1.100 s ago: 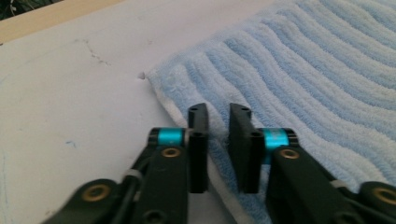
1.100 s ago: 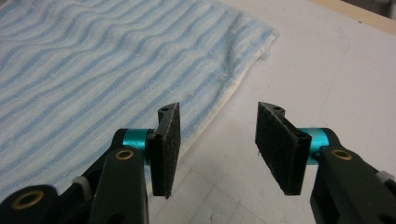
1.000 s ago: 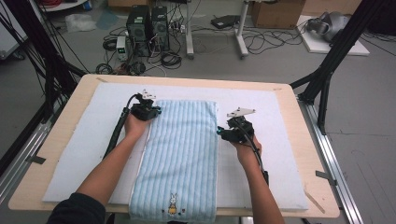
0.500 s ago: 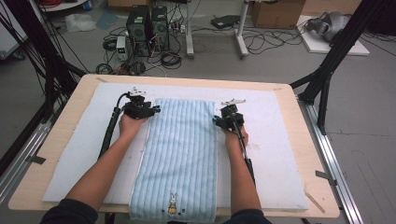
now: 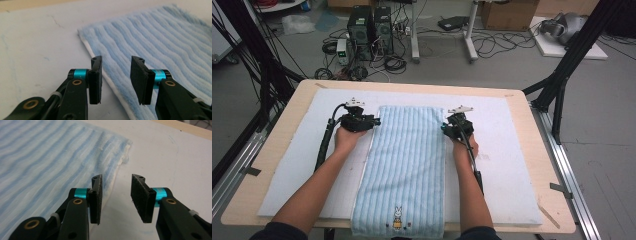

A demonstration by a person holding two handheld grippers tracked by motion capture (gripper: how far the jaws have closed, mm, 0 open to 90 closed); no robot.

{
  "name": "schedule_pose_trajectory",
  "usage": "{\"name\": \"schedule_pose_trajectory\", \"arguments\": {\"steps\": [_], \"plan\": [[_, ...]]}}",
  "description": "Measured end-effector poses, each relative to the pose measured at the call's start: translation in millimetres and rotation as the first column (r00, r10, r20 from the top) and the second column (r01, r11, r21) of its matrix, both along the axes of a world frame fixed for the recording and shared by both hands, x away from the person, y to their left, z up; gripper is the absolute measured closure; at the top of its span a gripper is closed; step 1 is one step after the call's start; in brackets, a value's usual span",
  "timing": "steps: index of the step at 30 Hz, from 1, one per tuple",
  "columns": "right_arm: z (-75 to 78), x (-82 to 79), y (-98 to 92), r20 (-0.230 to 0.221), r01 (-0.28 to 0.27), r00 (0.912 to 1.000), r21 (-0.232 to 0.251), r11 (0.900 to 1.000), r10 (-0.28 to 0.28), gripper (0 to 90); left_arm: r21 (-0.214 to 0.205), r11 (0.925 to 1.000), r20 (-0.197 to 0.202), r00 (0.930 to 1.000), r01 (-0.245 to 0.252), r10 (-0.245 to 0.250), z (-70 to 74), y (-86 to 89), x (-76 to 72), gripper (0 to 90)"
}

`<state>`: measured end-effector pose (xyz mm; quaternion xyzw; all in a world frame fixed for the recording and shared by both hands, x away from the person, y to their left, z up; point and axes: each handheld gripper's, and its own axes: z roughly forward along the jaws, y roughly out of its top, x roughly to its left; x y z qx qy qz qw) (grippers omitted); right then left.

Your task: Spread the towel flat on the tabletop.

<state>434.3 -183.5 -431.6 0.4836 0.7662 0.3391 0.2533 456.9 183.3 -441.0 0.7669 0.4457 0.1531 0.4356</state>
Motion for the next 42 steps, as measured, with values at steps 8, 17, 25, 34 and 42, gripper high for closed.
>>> {"name": "schedule_pose_trajectory", "arguments": {"steps": [8, 17, 25, 34, 42], "plan": [[7.7, -42.1, -18.8, -0.009, -0.064, 0.9979, 0.059, 0.9962, 0.064, 54.4, 0.141, 0.9895, 0.06, 0.998, -0.03, 0.021, -9.5, -13.8, -1.0, 85.7], [-11.6, -80.0, -7.0, -0.086, -0.178, 0.9795, 0.061, 0.9823, 0.182, 58.9, 0.063, 0.9966, 0.054, 0.9973, -0.053, 0.05, -0.6, 4.5, -7.6, 61.1], [-8.2, -87.4, -3.0, -0.071, -0.118, 0.9908, -0.035, 0.9924, 0.115, 60.0, -0.071, 0.9965, 0.123, 0.9909, -0.045, 0.053, 10.1, 19.6, -35.2, 53.2], [7.4, -96.2, -33.0, 0.054, -0.125, 0.9911, 0.067, 0.9899, 0.121, 31.2, -0.199, 0.9758, 0.158, 0.9857, 0.089, -0.058, 16.7, 30.4, -68.1, 25.4], [14.9, -102.3, -57.6, 0.12, -0.128, 0.9858, 0.085, 0.9881, 0.118, 14.9, -0.267, 0.9526, 0.201, 0.9752, 0.145, -0.092, 20.2, 37.7, -82.2, 18.2]]}}
